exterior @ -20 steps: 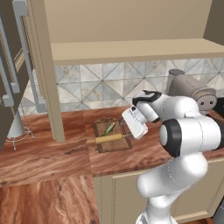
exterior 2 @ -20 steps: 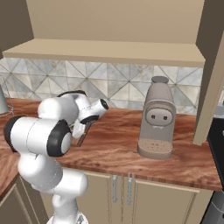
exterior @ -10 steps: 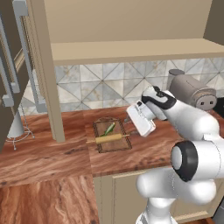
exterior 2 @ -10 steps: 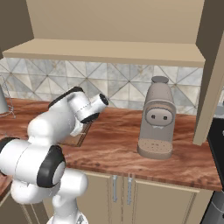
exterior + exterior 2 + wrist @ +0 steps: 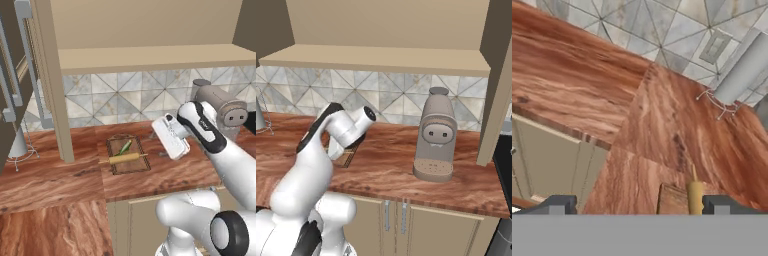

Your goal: Open the cabinet, retrieve the rolling pin, and place it next to the meat on the cutting board to prepare for tenderizing.

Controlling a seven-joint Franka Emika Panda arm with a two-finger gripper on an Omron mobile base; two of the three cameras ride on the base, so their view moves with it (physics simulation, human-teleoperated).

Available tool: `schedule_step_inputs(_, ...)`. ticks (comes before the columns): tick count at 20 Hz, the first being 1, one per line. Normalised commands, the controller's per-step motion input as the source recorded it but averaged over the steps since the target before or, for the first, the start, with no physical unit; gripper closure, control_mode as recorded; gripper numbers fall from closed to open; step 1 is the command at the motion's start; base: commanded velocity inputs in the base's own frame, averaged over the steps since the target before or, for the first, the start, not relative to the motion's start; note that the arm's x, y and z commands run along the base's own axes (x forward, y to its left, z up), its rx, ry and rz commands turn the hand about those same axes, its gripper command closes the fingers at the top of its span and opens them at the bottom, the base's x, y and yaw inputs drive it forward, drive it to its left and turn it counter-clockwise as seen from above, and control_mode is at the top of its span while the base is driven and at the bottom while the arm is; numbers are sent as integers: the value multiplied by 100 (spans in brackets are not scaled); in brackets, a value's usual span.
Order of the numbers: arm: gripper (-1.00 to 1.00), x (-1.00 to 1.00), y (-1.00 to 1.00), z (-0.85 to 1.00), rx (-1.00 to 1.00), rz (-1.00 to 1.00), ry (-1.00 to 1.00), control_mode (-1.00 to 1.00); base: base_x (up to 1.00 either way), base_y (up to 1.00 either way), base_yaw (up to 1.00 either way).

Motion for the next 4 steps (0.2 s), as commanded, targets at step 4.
schedule_step_inputs(4,-100,-79,0,49,0,0,-9,-100,0,0,0)
